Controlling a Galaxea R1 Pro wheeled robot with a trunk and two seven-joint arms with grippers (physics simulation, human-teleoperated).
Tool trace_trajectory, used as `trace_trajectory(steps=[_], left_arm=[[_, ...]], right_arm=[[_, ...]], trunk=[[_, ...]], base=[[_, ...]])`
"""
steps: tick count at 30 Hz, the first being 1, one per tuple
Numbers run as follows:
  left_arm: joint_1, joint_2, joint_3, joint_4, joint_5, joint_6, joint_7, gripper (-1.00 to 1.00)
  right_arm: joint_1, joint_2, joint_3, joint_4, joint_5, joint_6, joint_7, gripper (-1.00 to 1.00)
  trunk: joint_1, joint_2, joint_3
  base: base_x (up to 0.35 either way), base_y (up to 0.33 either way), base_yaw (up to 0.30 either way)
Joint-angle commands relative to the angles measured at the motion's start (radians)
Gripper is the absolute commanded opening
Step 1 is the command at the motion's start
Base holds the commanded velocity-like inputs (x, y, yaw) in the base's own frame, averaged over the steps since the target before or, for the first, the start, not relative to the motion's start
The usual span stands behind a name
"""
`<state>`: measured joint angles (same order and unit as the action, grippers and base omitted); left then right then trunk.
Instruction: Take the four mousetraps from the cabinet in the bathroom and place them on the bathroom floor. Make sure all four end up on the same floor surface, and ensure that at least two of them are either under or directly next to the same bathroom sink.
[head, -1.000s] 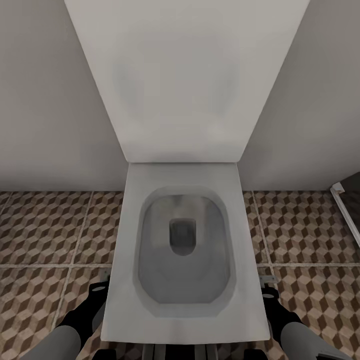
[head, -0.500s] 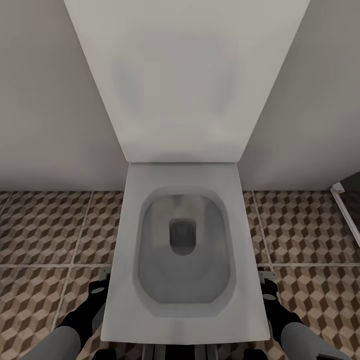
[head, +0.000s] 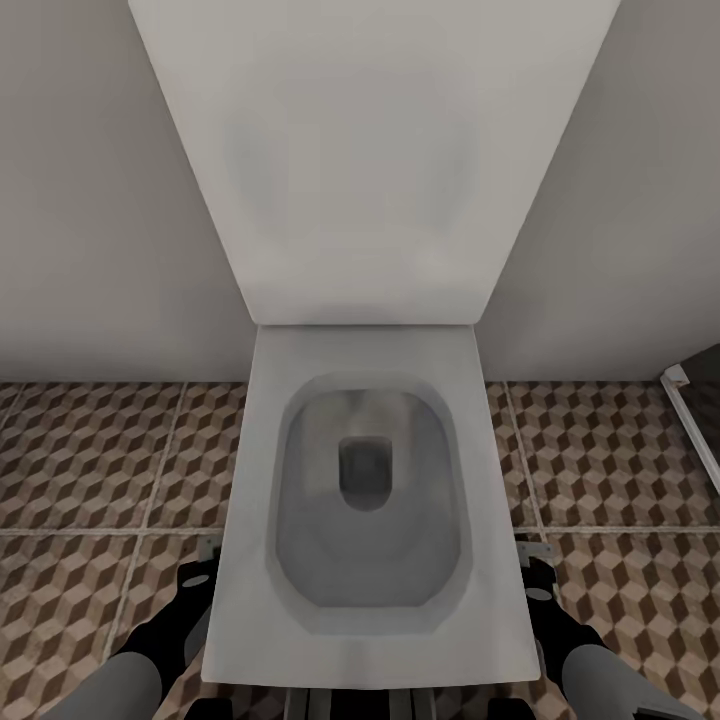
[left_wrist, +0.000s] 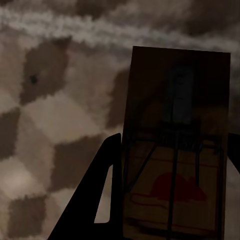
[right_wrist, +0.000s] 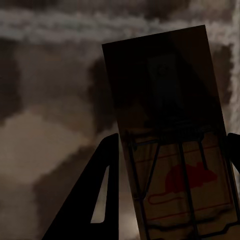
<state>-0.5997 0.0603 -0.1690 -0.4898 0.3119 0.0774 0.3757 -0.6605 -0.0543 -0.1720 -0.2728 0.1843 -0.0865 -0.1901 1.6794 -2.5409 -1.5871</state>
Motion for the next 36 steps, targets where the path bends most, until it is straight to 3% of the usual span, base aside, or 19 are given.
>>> trace_trajectory(steps=[1, 32, 36], left_arm=[[0.000, 0.001, -0.009, -0.002, 0.003, 0.008, 0.012, -1.00], [0.000, 0.000, -0.009, 0.004, 0.002, 0.012, 0.011, -1.00], [0.000, 0.001, -0.009, 0.005, 0.002, 0.013, 0.011, -1.00]], right_arm=[[-0.001, 0.001, -0.008, 0.001, 0.009, -0.004, 0.000, -1.00], [-0.001, 0.002, -0.011, 0.003, 0.008, 0.001, -0.002, -1.00], [-0.001, 0.002, -0.012, 0.003, 0.008, 0.001, -0.002, -1.00]], trunk=[[0.000, 0.000, -0.001], [0.000, 0.000, -0.001], [0.002, -0.001, -0.016]], base=[[0.000, 0.000, 0.000], [0.000, 0.000, 0.000], [0.000, 0.000, 0.000]])
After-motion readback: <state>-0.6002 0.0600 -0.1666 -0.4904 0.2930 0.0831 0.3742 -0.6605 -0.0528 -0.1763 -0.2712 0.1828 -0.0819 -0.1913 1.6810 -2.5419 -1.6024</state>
